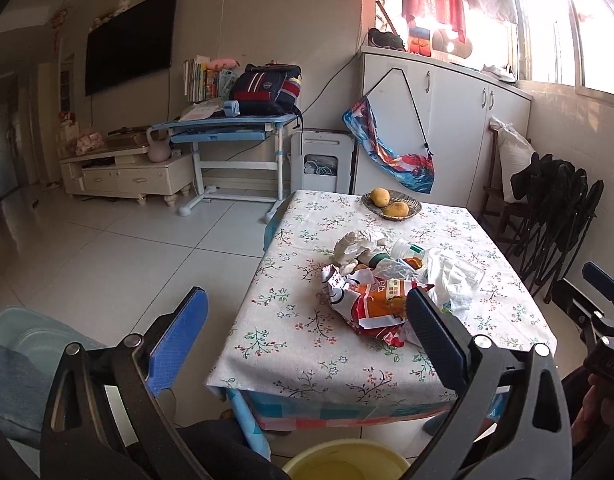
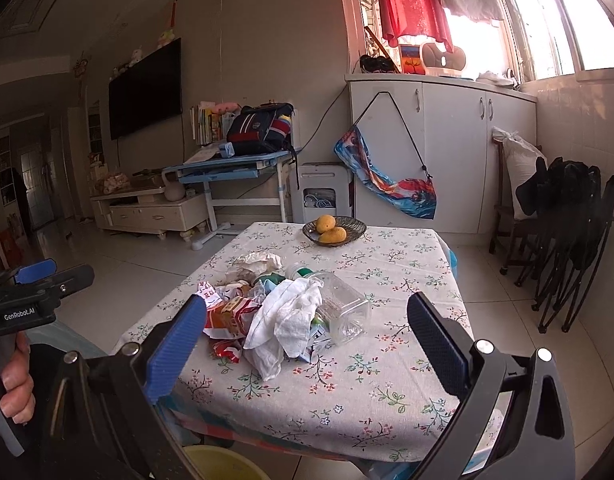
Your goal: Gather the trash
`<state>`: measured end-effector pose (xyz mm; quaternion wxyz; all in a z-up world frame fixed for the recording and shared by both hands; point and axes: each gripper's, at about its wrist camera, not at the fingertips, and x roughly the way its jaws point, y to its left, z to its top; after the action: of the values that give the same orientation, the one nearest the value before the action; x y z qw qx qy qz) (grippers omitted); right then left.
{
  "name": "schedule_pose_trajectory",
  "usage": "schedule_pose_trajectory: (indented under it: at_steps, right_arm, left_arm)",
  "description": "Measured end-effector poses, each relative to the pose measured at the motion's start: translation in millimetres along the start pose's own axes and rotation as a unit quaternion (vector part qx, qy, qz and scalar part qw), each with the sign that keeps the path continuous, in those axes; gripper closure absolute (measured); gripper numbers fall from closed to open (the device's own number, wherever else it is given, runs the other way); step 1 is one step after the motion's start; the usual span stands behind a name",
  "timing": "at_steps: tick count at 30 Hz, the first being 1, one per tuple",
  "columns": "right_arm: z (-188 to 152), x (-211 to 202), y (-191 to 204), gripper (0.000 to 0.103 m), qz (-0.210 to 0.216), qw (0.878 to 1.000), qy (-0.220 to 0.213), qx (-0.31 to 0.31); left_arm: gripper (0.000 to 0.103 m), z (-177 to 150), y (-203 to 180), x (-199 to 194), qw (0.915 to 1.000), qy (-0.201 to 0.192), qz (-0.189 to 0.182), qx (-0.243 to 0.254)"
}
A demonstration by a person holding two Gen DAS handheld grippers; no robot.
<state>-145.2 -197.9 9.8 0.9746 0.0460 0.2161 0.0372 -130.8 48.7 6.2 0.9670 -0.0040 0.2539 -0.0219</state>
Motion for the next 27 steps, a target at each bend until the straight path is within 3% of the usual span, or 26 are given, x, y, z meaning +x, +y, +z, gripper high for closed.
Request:
schedule_pose_trajectory:
  at_steps: [8, 27]
  right_arm:
    - [2.4, 0.0, 2.2, 0.007, 0.0, 1.0, 0.001, -0.006]
    - [2.8, -1.4, 1.1, 0.007, 0.007, 1.0, 0.004, -0.009]
  left_arm:
    - [0.007, -8.3, -14.8, -2.7, 0.9989, -0.014, 0.008, 0.044]
    - [0.007, -10.6, -15.8, -4.1, 0.9986, -0.016, 0.01, 0.049]
